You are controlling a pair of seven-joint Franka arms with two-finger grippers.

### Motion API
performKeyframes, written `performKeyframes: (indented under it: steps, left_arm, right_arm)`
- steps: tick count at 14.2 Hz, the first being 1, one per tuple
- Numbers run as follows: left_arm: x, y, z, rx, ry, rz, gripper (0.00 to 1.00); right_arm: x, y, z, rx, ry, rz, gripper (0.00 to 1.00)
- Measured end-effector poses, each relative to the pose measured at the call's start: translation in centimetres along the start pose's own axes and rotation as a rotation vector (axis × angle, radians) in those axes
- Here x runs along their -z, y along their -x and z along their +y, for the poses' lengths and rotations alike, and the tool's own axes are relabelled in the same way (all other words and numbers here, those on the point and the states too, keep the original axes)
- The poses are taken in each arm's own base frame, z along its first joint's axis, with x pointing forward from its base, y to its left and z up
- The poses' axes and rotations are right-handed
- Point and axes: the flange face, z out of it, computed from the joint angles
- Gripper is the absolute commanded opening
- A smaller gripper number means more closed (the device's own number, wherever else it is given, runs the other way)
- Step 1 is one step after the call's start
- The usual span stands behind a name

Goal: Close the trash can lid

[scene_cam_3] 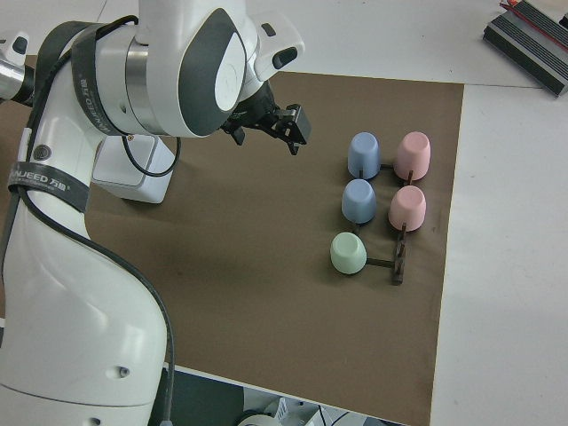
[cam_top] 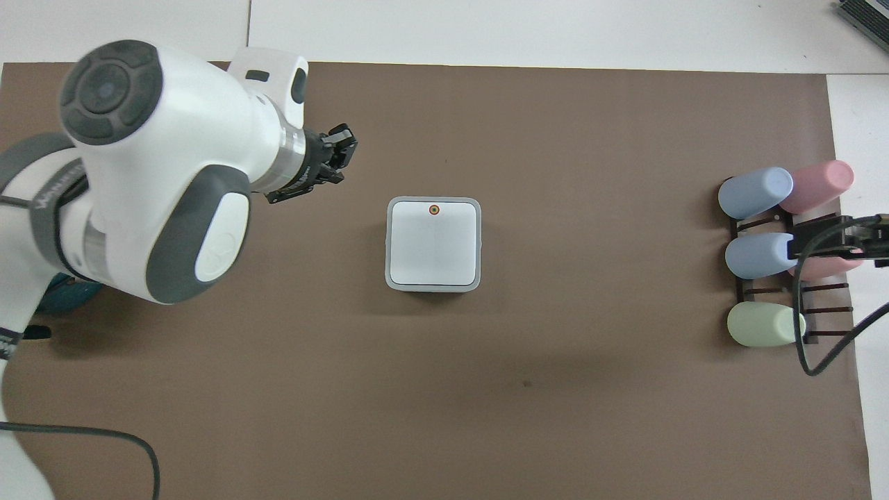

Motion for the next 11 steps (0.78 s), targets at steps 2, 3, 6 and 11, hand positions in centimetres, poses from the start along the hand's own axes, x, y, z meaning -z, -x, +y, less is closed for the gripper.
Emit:
performKeyframes:
  steps: [2,3,6,11]
  left_arm:
    - [2.7,-1.7,-3.8,-0.091,-0.046,-0.032,0.0]
    - [4.0,-2.5,-5.8,-0.141,-0.065,-0.05,0.0]
    - [6.7,-4.1,-10.9,-0.272,-0.105,-0.109,0.0]
    - [9.2,-4.5,-14.8,-0.423,-0.177,-0.142,0.1]
  right_arm:
    - [0.0,0.0,0.0,0.0,0.0,0.0,1.0]
    - [0.0,0.0,0.0,0.0,0.0,0.0,1.0]
    - [0.0,0.0,0.0,0.0,0.0,0.0,1.0]
    - [0.0,0.0,0.0,0.0,0.0,0.0,1.0]
